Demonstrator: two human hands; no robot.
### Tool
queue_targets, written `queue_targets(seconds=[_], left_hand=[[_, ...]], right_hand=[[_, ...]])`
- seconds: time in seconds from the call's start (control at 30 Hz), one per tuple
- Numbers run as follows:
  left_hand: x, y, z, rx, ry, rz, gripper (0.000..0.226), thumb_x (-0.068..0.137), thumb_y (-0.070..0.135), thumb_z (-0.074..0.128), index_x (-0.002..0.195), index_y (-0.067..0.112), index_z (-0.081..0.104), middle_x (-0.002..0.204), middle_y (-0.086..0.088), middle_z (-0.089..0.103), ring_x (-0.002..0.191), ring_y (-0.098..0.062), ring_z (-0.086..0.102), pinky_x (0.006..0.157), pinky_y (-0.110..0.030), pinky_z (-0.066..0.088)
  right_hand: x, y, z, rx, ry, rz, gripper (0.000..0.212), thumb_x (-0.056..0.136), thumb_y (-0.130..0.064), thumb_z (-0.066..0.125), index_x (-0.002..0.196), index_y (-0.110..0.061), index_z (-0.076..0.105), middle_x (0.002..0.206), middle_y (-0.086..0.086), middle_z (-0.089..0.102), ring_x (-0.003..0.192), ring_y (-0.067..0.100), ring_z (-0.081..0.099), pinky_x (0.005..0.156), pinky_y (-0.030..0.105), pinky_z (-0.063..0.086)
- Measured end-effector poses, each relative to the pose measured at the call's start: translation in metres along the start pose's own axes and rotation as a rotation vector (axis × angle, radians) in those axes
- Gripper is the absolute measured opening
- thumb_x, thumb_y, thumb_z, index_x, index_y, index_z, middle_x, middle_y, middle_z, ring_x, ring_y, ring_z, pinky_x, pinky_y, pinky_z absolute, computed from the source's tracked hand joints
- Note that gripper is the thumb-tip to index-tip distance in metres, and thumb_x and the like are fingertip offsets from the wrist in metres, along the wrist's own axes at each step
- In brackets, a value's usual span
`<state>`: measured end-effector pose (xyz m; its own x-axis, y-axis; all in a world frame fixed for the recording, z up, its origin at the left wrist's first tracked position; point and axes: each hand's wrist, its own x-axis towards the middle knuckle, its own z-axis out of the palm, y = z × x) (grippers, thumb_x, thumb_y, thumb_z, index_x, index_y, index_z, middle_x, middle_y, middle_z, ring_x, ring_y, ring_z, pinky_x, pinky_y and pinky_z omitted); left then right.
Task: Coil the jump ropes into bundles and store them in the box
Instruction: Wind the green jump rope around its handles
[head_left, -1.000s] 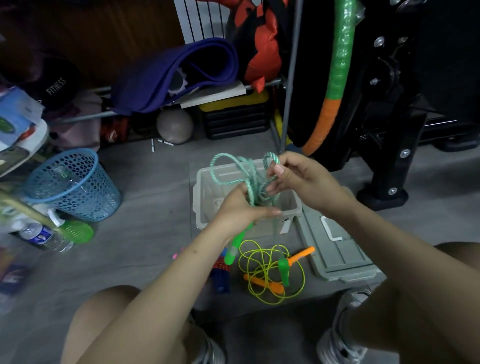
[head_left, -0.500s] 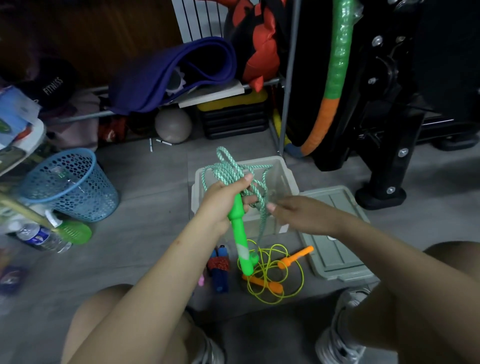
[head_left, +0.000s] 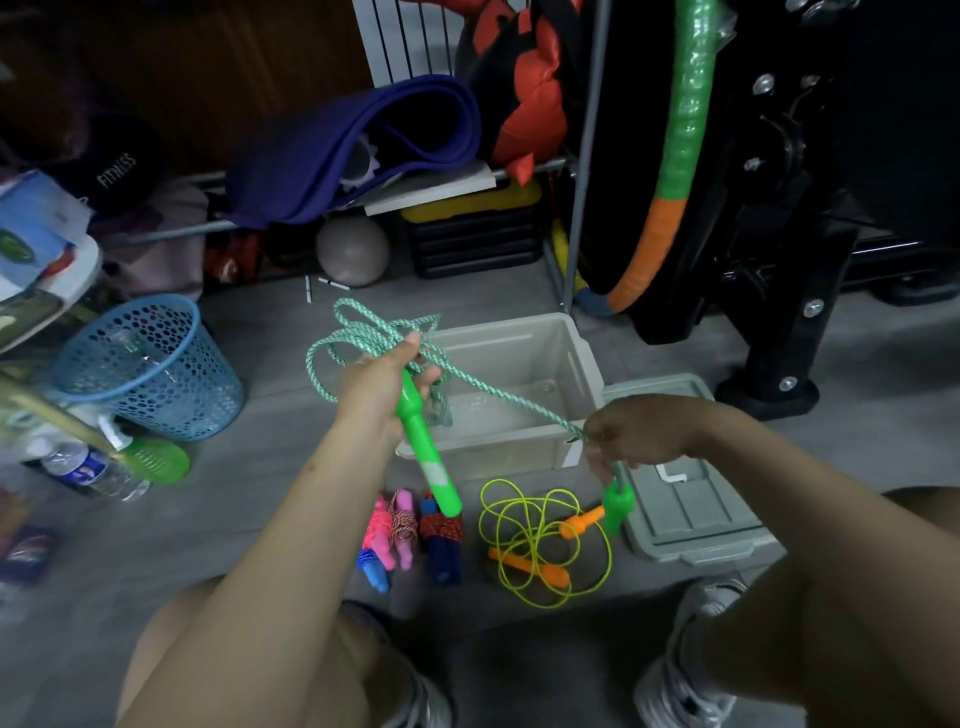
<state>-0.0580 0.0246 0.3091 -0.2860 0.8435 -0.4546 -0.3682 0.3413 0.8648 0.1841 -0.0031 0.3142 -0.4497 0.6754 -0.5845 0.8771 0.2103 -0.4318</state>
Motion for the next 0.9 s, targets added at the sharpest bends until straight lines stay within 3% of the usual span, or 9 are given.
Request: queue_targets(seconds=[0.1, 0.17, 0.37, 0.5, 0.53, 0.63, 0.77, 0.83, 0.9], left_hand=[[-0.004, -0.01, 0.003, 0.146, -0.056, -0.069, 0.016, 0.091, 0.023, 0.061, 0.083, 0.014, 0.05, 0.052, 0.003, 0.061, 0.033, -0.006, 0.054, 0.033, -0.013, 0.038], [-0.007, -0.017, 0.007, 0.222, -0.108, -0.124, 0.018, 0.092, 0.026, 0.06, 0.081, 0.015, 0.051, 0.05, 0.0, 0.058, 0.032, -0.006, 0.053, 0.033, -0.013, 0.039], [-0.021, -0.027, 0.017, 0.193, -0.302, -0.245, 0.015, 0.09, 0.023, 0.063, 0.088, 0.014, 0.051, 0.068, -0.008, 0.05, 0.039, -0.011, 0.057, 0.039, -0.018, 0.047], [-0.027, -0.025, 0.021, 0.093, -0.559, -0.328, 0.009, 0.086, 0.0, 0.051, 0.089, 0.008, 0.048, 0.081, -0.01, 0.053, 0.074, -0.021, 0.066, 0.053, -0.025, 0.055], [-0.028, -0.026, 0.02, 0.069, -0.617, -0.315, 0.015, 0.082, -0.005, 0.05, 0.091, 0.005, 0.047, 0.084, -0.013, 0.052, 0.079, -0.022, 0.064, 0.057, -0.028, 0.056], [-0.03, -0.03, 0.02, 0.145, -0.702, -0.151, 0.019, 0.082, -0.015, 0.049, 0.093, 0.001, 0.051, 0.078, -0.011, 0.057, 0.071, -0.015, 0.063, 0.066, -0.025, 0.055], [-0.03, -0.037, 0.02, 0.414, -0.726, 0.074, 0.046, 0.084, -0.013, 0.054, 0.128, -0.002, 0.048, 0.099, 0.001, 0.064, 0.088, -0.007, 0.06, 0.084, -0.019, 0.049], [-0.033, -0.039, 0.022, 0.452, -0.733, 0.128, 0.047, 0.084, -0.015, 0.054, 0.127, 0.003, 0.051, 0.104, 0.004, 0.063, 0.091, -0.003, 0.06, 0.087, -0.02, 0.048], [-0.035, -0.043, 0.024, 0.433, -0.761, 0.153, 0.04, 0.084, -0.015, 0.055, 0.112, 0.012, 0.058, 0.099, 0.008, 0.067, 0.089, -0.001, 0.062, 0.088, -0.02, 0.048]], right_hand=[[0.003, -0.003, 0.003, 0.304, 0.122, -0.014, 0.027, 0.099, -0.018, 0.042, 0.076, -0.017, 0.056, 0.078, 0.005, 0.07, 0.056, 0.01, 0.057, 0.049, 0.015, 0.042], [0.004, -0.007, 0.004, 0.598, 0.215, -0.038, 0.025, 0.101, -0.016, 0.04, 0.08, -0.011, 0.054, 0.07, 0.009, 0.067, 0.05, 0.012, 0.054, 0.043, 0.017, 0.042], [0.007, -0.017, -0.001, 1.12, 0.365, -0.176, 0.023, 0.101, -0.017, 0.037, 0.088, -0.008, 0.053, 0.061, 0.006, 0.06, 0.044, 0.011, 0.048, 0.041, 0.02, 0.04], [0.009, -0.023, 0.0, 1.28, 0.336, -0.226, 0.021, 0.101, -0.015, 0.037, 0.091, -0.007, 0.054, 0.066, 0.007, 0.06, 0.047, 0.011, 0.05, 0.045, 0.021, 0.044], [0.009, -0.025, 0.001, 1.288, 0.321, -0.231, 0.021, 0.1, -0.015, 0.037, 0.092, -0.007, 0.054, 0.067, 0.008, 0.061, 0.047, 0.011, 0.051, 0.046, 0.021, 0.045], [0.009, -0.03, 0.005, 1.256, 0.286, -0.245, 0.018, 0.1, -0.012, 0.038, 0.095, -0.005, 0.055, 0.068, 0.009, 0.062, 0.048, 0.011, 0.054, 0.046, 0.021, 0.047], [0.01, -0.032, 0.004, 1.318, 0.38, -0.262, 0.015, 0.099, -0.01, 0.041, 0.094, -0.007, 0.055, 0.071, 0.01, 0.061, 0.049, 0.01, 0.056, 0.048, 0.022, 0.048], [0.01, -0.031, 0.0, 1.391, 0.43, -0.286, 0.014, 0.098, -0.01, 0.041, 0.094, -0.006, 0.054, 0.067, 0.007, 0.064, 0.048, 0.009, 0.056, 0.046, 0.021, 0.048], [0.009, -0.032, -0.002, 1.453, 0.453, -0.322, 0.014, 0.098, -0.009, 0.041, 0.094, -0.005, 0.054, 0.063, 0.005, 0.066, 0.047, 0.009, 0.056, 0.045, 0.021, 0.048]])
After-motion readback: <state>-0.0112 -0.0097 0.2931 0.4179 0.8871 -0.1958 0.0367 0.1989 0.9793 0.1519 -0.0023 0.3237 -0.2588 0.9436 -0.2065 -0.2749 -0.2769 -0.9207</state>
